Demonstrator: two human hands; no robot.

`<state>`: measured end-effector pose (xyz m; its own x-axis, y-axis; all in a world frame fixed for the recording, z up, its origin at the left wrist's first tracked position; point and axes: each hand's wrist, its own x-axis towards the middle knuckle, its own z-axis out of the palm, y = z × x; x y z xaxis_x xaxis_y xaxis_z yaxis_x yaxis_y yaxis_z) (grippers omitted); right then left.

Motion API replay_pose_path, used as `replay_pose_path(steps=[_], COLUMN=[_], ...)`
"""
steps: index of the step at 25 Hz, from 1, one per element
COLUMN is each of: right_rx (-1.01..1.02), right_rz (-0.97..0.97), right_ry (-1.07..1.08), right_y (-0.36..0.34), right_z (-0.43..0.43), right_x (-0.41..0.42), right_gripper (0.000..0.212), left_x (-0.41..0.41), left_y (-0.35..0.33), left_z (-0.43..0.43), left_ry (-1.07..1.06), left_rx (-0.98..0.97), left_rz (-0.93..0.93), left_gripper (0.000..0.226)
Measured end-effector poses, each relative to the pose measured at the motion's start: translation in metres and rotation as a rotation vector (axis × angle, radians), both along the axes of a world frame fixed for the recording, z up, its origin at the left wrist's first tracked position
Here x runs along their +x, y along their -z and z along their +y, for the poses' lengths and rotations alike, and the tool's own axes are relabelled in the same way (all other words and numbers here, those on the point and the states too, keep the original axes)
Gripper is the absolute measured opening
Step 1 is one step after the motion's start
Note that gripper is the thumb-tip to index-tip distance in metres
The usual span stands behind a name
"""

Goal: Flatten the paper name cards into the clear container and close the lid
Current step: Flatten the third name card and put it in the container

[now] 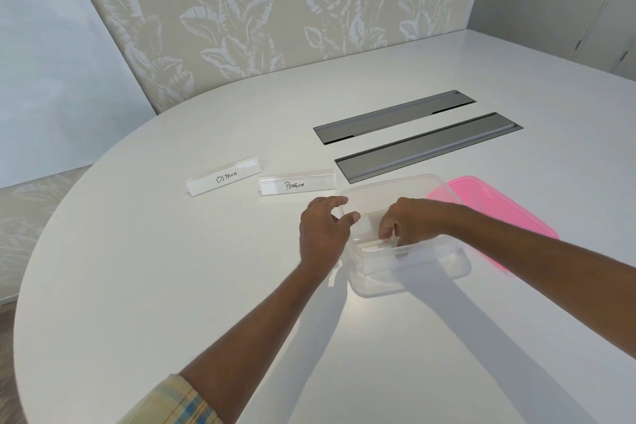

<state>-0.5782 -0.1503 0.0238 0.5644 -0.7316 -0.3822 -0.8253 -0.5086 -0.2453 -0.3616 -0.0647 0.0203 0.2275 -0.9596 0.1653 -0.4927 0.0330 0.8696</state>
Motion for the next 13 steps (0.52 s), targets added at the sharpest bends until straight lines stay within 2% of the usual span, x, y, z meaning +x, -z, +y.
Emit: replay_pose_path(steps=[4, 13], right_rx=[0.016, -0.075], right_rz=[-0.172, -0.628], right_ry=[0.104, 0.300], right_y=[-0.025, -0.068], right_z=[-0.003, -0.028], right_x=[-0.002, 0.054], right_gripper=[0.046, 0.022], left_x=[0.008, 0.072], left_y=[-0.001, -0.020], left_z=[0.001, -0.018], left_ry=[-0.046, -0.174], left_rx=[-0.014, 0.009], left_rz=[0.027, 0.085], left_gripper=[0.036, 0.032])
